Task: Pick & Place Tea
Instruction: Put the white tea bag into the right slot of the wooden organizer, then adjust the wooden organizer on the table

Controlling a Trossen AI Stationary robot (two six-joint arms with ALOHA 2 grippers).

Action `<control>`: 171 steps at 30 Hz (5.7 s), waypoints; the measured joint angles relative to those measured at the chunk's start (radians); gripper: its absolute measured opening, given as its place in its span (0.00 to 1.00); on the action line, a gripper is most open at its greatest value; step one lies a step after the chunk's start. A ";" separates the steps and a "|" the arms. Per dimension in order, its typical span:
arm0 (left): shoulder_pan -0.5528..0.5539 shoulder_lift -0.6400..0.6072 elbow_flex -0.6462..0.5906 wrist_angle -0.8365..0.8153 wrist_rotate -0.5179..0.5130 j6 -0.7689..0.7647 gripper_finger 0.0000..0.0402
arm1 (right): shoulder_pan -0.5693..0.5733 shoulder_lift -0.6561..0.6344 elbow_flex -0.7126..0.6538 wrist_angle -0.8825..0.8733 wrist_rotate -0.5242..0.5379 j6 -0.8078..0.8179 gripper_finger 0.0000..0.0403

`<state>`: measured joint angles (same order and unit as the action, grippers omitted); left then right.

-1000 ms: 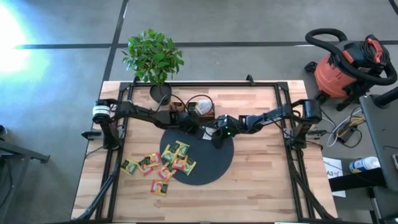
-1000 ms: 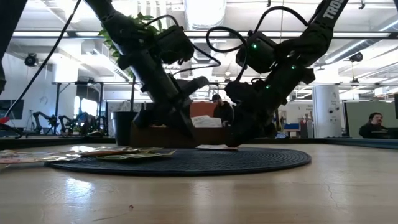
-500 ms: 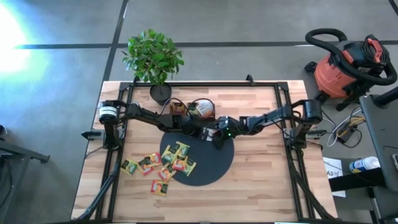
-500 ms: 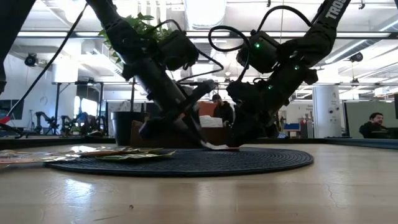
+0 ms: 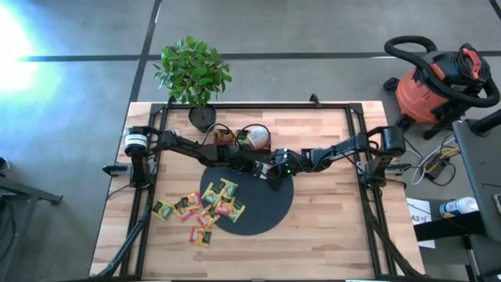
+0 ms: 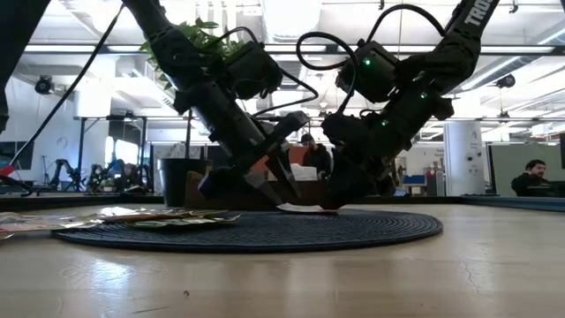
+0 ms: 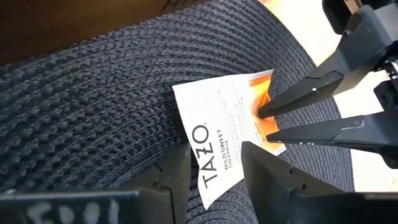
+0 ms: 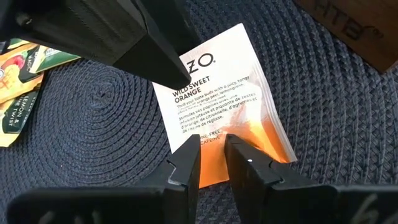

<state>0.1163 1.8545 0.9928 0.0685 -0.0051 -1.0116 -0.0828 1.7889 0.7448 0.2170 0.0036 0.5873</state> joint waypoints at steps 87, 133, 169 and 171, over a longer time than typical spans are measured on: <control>0.089 -0.042 0.008 -0.070 0.082 0.277 0.28 | 0.024 -0.027 -0.038 0.008 0.025 0.174 0.28; 0.032 -0.017 0.023 -0.043 0.045 0.181 0.28 | 0.041 -0.002 -0.042 0.087 0.049 0.166 0.25; 0.160 -0.048 0.232 -0.231 -0.056 0.442 0.28 | 0.118 -0.042 -0.055 0.078 0.131 0.169 0.24; 0.162 -0.080 0.231 -0.234 -0.097 0.452 0.28 | 0.123 -0.081 -0.065 0.081 0.155 0.169 0.24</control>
<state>0.2783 1.7749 1.2238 -0.1656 -0.1019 -0.5594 0.0406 1.7083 0.6800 0.2976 0.1582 0.7558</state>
